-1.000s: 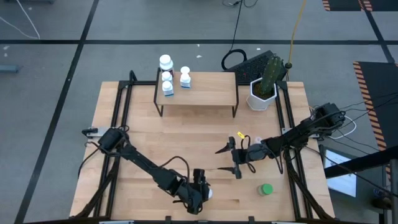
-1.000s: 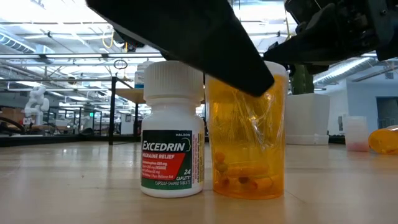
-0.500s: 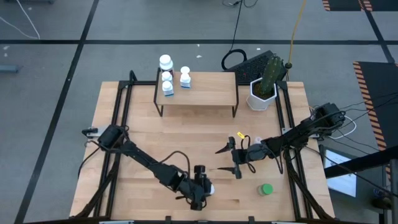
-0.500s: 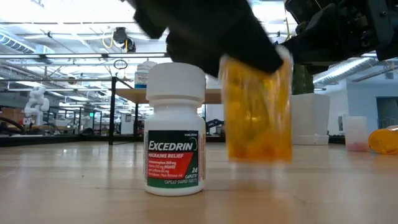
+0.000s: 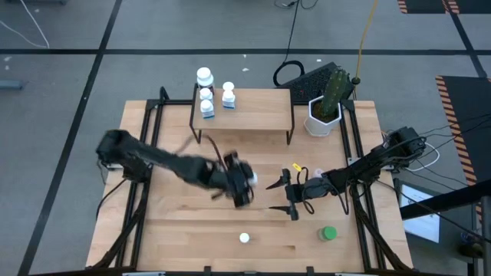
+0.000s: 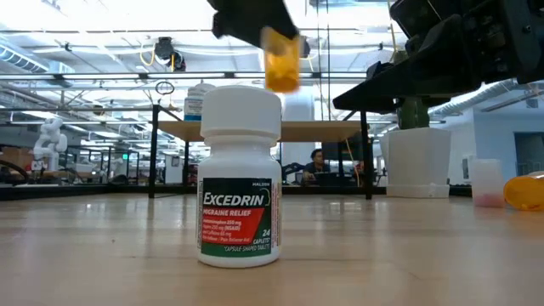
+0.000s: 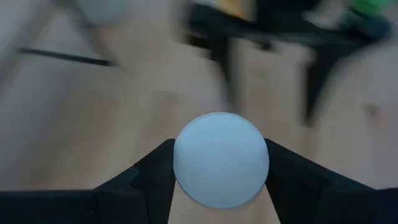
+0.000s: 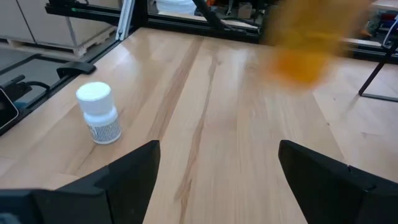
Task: Pick and place medicine bottles onto shelf by color
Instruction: Put the bottom orange pill bottle on the shelf
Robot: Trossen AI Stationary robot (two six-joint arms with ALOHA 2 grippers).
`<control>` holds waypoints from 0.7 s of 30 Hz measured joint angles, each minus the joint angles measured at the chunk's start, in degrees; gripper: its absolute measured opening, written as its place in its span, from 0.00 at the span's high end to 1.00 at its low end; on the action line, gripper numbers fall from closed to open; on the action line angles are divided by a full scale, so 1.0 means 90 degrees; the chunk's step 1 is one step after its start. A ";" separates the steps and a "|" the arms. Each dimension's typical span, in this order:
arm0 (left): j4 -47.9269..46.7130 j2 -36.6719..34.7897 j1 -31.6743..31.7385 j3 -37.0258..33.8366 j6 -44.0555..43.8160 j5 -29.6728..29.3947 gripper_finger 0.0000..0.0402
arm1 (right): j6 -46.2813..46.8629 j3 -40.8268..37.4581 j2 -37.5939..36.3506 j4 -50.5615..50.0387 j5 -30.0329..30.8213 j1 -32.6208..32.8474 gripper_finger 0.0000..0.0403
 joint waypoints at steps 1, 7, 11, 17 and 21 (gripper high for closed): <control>-0.0155 -0.0198 0.0179 0.0000 0.0042 -0.0118 0.47 | 0.0000 0.0000 0.0000 0.0000 0.0000 0.0000 0.19; -0.0445 -0.0872 0.1558 0.0005 0.0385 -0.0320 0.41 | -0.0077 0.0000 0.0000 -0.0019 0.0003 0.0000 0.19; -0.0515 -0.0942 0.2476 0.0005 0.0508 -0.0334 0.41 | -0.0119 0.0000 0.0000 -0.0031 0.0160 0.0000 0.19; -0.0629 -0.0816 0.3535 -0.0002 0.0508 -0.0083 0.47 | -0.0158 0.0000 0.0000 -0.0121 0.0178 -0.0005 0.19; -0.0626 -0.0749 0.3837 -0.0002 0.0526 0.0125 0.45 | -0.0215 0.0000 0.0000 -0.0247 0.0332 -0.0005 0.19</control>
